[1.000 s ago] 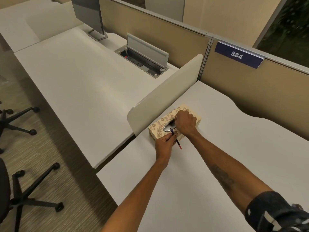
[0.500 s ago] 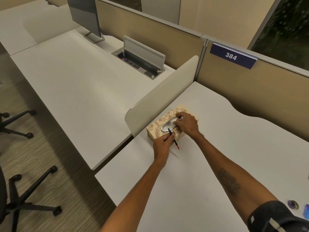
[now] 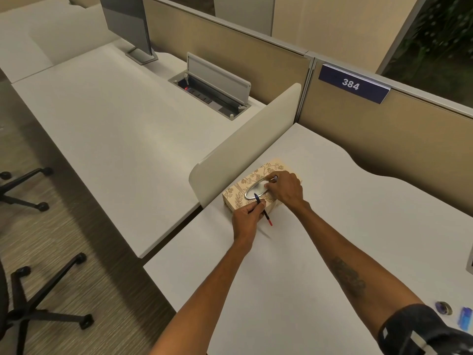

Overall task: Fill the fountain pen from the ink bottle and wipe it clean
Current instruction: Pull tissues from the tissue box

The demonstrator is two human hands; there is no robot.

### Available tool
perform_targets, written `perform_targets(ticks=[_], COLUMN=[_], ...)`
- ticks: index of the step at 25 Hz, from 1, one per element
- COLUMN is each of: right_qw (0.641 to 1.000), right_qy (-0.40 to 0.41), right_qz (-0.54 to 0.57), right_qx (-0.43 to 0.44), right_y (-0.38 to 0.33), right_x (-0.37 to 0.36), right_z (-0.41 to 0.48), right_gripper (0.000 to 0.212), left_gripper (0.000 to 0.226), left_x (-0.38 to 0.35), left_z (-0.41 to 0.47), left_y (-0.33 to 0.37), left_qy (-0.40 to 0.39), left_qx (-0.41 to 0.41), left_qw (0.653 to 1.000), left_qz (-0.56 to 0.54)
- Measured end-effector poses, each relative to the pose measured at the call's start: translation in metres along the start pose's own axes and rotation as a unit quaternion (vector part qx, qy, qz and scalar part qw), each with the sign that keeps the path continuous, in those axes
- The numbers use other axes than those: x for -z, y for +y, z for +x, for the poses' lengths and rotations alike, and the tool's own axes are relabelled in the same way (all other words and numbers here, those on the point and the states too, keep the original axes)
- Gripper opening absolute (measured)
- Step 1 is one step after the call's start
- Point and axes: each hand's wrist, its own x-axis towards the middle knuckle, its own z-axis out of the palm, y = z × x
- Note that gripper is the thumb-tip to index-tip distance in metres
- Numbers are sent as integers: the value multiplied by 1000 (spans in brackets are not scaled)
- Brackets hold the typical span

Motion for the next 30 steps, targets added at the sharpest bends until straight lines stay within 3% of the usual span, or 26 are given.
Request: perform_targets(ticks=[9,13,19,30], right_qw=[977,959,954,938], right_qy=[62,18,-63,-18], right_qz=[-199,-268,-291,-345], right_qx=[52,88,39,-5], right_y=[-16,-23,-28,-35], right_x=[-14,-12,-17,-34], right_z=[2,6,19,22], right_gripper=[17,14,26,19], left_gripper=[24,21,13,30], left_x=[0,1,1,-1], left_z=[-1,-1,-6,-6], left_y=[0,1,5,2], left_qy=[0,5,1,34], left_qx=[1,-3,-14,-20], left_qw=[1000,999,1000,999], left_qz=[31,32,21,25])
